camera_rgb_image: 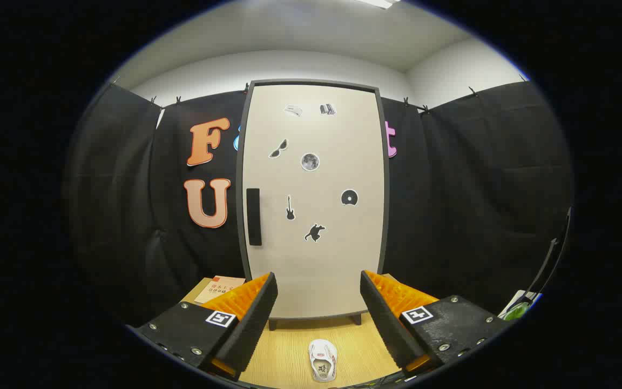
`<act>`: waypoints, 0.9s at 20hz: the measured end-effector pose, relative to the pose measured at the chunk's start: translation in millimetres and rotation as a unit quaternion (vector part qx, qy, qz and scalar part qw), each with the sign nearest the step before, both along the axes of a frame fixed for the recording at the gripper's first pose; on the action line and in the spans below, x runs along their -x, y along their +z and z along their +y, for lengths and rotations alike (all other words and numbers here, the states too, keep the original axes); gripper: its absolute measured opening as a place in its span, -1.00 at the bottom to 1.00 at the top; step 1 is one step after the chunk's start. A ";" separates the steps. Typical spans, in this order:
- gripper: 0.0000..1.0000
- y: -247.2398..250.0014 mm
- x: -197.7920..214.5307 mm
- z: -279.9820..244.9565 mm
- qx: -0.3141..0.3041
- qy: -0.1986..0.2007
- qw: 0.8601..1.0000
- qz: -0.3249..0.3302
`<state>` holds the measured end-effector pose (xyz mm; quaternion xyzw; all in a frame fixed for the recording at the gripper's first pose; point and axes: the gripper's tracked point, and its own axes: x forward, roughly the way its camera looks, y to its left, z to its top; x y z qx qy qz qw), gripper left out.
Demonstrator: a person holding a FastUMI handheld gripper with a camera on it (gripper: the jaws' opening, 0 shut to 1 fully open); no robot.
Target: Open the shoe cabinet door, grab the shoes and put them into the shoe cabinet, then close the shoe cabinet door.
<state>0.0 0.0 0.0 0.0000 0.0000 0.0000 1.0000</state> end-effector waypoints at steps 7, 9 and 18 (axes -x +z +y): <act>0.92 -1.3 -3.4 2.2 0.001 0.001 1.000 0.004; 0.92 -0.9 -4.7 3.8 -0.001 0.001 1.000 0.006; 0.92 -5.1 -19.1 19.9 -0.005 0.011 1.000 0.012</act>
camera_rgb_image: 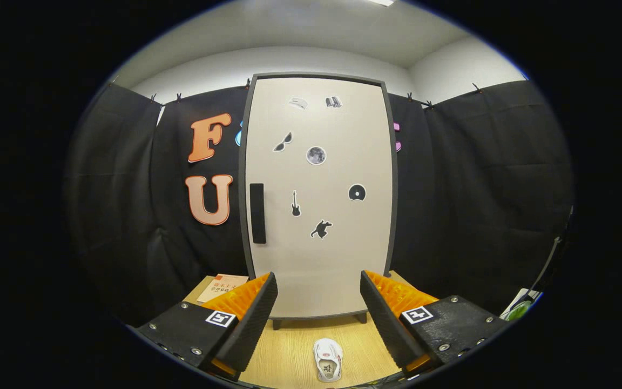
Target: Open the shoe cabinet door, grab the shoes and put them into the shoe cabinet, then close the shoe cabinet door.
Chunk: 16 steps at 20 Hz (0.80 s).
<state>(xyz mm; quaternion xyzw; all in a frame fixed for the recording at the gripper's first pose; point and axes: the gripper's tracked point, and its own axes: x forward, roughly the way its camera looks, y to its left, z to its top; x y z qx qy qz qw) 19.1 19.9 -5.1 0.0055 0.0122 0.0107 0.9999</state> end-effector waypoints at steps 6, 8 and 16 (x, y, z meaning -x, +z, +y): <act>0.93 -2.2 -21.6 22.5 -0.006 0.013 1.000 0.006; 0.92 1.0 -34.0 33.9 -0.007 0.021 1.000 0.005; 0.92 15.2 -107.1 82.8 -0.009 0.049 0.999 -0.004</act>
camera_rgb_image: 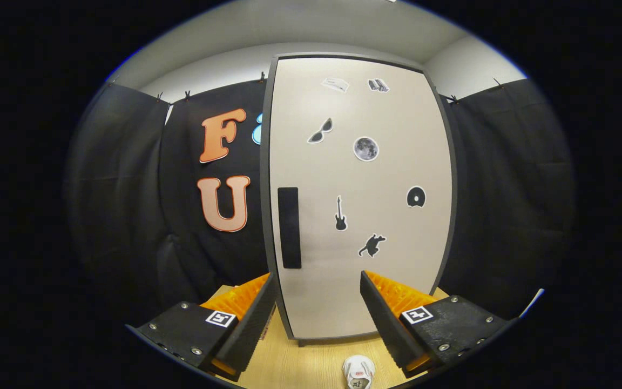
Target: Open the shoe cabinet door, grab the shoes and put them into the shoe cabinet, then close the shoe cabinet door.
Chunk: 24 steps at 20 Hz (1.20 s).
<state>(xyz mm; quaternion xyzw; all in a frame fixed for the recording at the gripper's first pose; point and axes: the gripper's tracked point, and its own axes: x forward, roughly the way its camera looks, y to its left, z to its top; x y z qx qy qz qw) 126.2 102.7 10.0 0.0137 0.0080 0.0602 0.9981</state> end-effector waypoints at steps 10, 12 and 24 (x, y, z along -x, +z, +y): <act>0.92 11.0 -79.7 37.2 -0.003 0.009 1.000 -0.003; 0.92 10.5 -90.9 41.6 0.001 0.008 1.000 -0.002; -0.28 7.3 -109.6 52.8 -0.005 0.013 1.000 0.003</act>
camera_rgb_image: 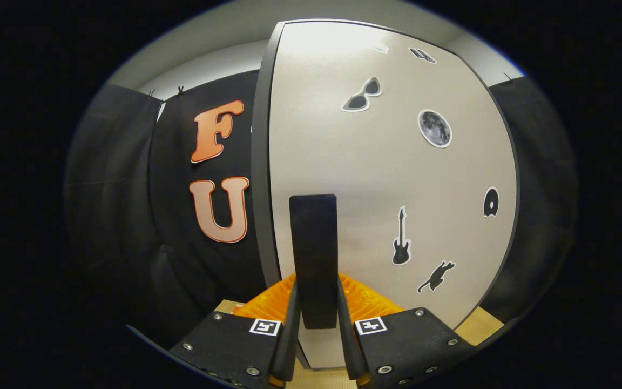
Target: Open the shoe cabinet door, grab the shoes and put them into the shoe cabinet, then close the shoe cabinet door.
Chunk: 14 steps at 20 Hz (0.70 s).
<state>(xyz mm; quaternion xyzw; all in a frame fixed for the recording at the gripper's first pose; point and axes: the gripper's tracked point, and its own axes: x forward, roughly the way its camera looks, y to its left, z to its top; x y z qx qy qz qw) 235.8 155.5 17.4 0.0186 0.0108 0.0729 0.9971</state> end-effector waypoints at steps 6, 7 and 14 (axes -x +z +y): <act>-0.43 0.7 32.7 -9.9 0.000 0.012 1.000 -0.002; -0.43 0.6 41.8 -13.5 -0.003 0.011 1.000 -0.004; -0.54 -2.4 89.3 -47.1 -0.015 -0.003 1.000 0.006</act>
